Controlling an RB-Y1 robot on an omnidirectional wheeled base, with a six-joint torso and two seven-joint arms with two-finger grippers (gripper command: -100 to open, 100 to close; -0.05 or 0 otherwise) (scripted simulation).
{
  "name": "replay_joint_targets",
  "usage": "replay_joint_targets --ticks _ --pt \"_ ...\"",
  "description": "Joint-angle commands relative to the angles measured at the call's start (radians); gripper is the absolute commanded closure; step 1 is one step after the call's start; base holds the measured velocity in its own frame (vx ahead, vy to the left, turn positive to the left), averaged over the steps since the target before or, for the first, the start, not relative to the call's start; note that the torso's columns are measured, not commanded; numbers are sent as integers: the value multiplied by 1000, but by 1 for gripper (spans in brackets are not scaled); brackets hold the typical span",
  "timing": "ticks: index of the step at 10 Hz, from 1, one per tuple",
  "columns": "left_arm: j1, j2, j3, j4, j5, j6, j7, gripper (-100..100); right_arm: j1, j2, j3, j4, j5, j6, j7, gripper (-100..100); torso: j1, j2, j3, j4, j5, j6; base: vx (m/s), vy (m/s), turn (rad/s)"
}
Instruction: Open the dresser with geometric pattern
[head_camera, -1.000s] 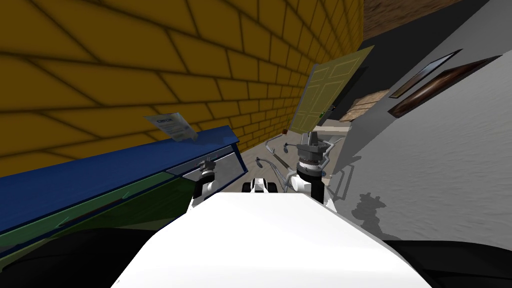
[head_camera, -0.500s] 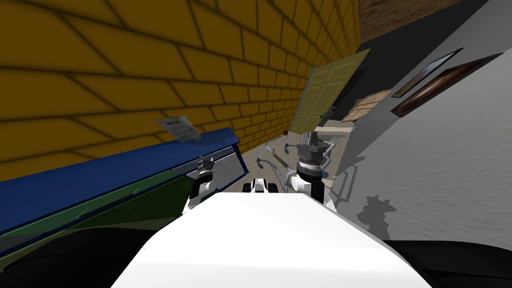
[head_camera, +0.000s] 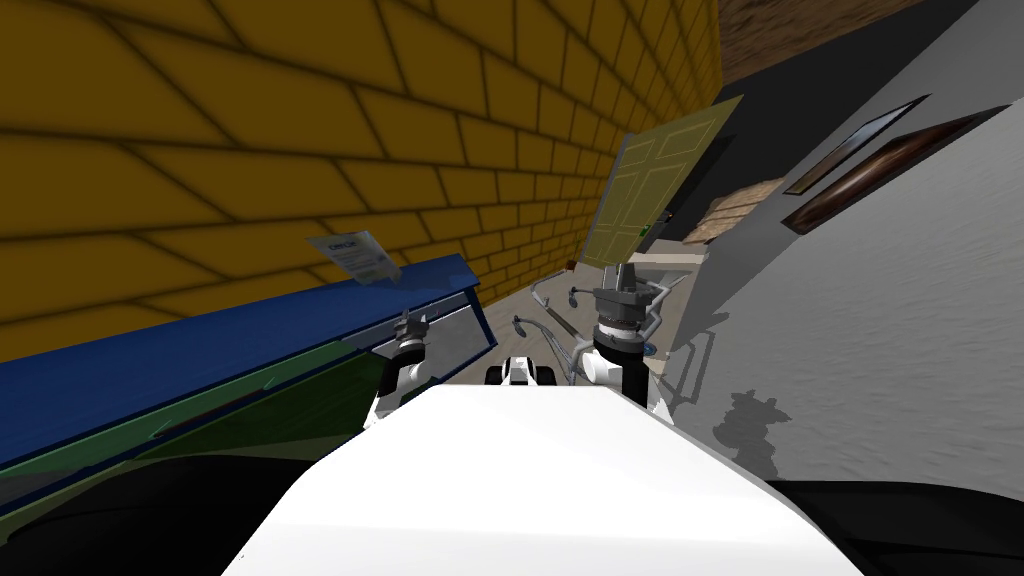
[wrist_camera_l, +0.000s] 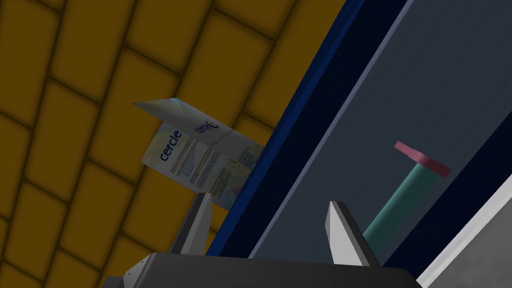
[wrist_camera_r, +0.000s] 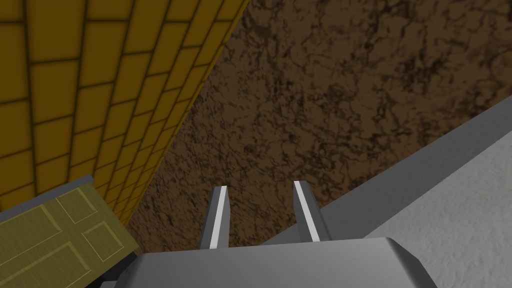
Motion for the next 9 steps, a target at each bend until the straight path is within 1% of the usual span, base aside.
replay_joint_targets --ticks 1,2,3,4,5,6,7,8,9 --pt "10 0 -7 2 2 40 1 -100 0 0 0 0 0 0 0 0 0 0 0 0 0 0 -14 -24 1" --pt "13 -11 -8 0 3 55 1 -100 0 0 0 0 0 0 0 0 -2 1 1 0 0 0 -11 -63 -42" --pt "14 -37 -8 0 3 67 1 -100 0 0 0 0 0 0 0 0 -5 0 0 0 -1 3 12 -46 -5" --pt "10 -19 6 -13 3 49 -1 -100 0 0 0 0 0 0 0 0 -4 -3 -2 0 -1 4 -9 -4 35" --pt "19 -14 22 -43 9 68 0 -100 0 0 0 0 0 0 0 0 -2 -1 -1 1 -2 2 50 15 55" --pt "25 -12 29 -60 12 80 0 -100 0 0 0 0 0 0 0 0 -1 -2 -2 2 -3 0 101 20 42" --pt "19 -10 34 -59 10 62 -1 -100 0 0 0 0 0 0 0 0 -1 -3 -2 1 -2 2 40 17 42" --pt "29 -10 34 -72 15 88 1 100 0 0 0 0 0 0 0 0 -2 1 0 1 -2 1 43 -2 -73" --pt "17 -15 20 -38 7 63 0 100 0 0 0 0 0 0 0 0 -4 5 2 5 -6 -2 1 -8 -45"
